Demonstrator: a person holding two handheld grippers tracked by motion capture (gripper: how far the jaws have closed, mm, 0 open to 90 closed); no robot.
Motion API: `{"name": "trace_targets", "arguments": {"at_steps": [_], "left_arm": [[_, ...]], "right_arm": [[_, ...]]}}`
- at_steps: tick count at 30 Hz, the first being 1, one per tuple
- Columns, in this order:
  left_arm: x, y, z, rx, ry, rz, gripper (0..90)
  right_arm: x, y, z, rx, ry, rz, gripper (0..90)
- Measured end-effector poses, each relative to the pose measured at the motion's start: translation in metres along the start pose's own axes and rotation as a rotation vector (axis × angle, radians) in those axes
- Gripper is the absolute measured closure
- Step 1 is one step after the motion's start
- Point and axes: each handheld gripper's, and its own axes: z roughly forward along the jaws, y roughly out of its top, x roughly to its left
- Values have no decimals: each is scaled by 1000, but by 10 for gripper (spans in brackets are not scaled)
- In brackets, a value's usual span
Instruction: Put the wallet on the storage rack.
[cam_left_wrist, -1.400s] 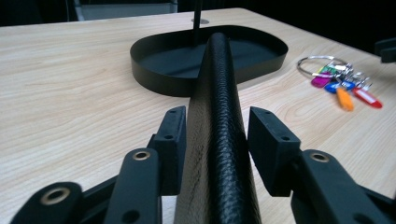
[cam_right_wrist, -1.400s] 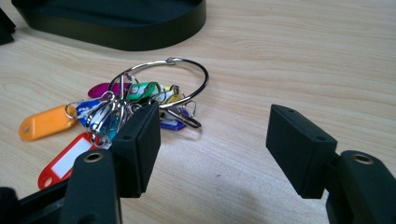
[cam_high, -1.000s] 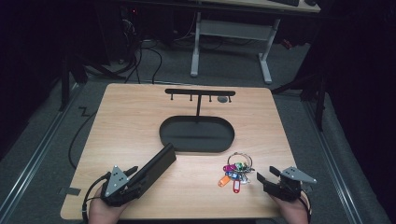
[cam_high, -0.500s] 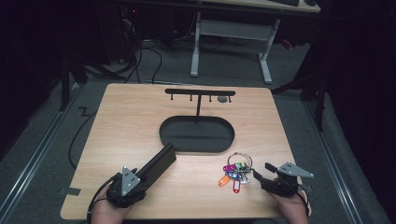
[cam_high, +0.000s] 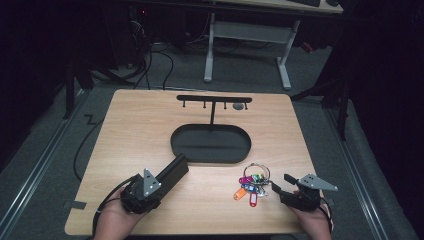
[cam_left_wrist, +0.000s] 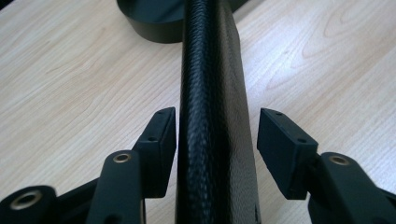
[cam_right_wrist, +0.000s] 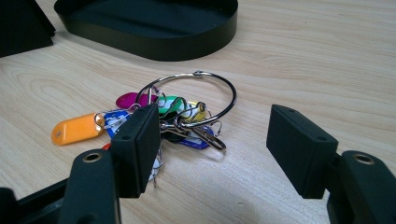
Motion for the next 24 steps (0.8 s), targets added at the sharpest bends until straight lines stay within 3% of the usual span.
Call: {"name": "trace_targets", "arguments": {"at_steps": [2,5,8,14,21,24], "left_arm": [[1,3,0,22,-4,10,494],[6,15,3,100,-29,45,503],[8,18,4,120,-28,62,504],[23,30,7,190,-81,19,482],[37,38,10,240,-178,-38,549],[37,37,15,267,-204,-37,577]], "right_arm": [[1,1,-1,-6,-4,0,354],[1,0,2,1,-3,-2,354],[1,-2,4,21,-2,-1,354],[-1,-4,-2,16,-14,-2,356],[-1,-5,-1,22,-17,1,356],[-2,-7,-1,30,-15,2,357]]}}
